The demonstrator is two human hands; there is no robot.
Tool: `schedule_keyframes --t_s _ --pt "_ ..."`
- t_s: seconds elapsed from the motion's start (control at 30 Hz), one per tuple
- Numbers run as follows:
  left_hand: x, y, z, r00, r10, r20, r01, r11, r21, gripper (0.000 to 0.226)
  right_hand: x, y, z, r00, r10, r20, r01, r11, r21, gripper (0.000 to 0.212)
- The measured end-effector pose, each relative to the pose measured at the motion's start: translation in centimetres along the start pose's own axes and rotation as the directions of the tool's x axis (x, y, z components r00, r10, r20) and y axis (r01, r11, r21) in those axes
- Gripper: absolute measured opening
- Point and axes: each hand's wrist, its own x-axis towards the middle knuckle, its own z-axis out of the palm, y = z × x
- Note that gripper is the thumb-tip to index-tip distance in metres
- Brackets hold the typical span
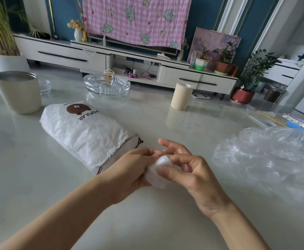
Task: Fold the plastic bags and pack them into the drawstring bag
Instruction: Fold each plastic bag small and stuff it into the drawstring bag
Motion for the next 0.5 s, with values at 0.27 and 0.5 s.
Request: schedule_keyframes --t_s 0.27,0.5 --pt "0.2 0.0 -1.9 0.469 0.873 0.138 -0.366 0.049 0.929 0.018 0.5 -0.3 -0.7 0.989 0.112 -0.097 -0.079 0.951 0.300 0.009" --pt "1.1 0.8 -5.7 0.813 0.578 -0.068 0.151 -0.096 0.984 0.085 0.3 0.3 -0.4 0.990 0.096 -0.105 -0.082 0.988 0.128 0.008"
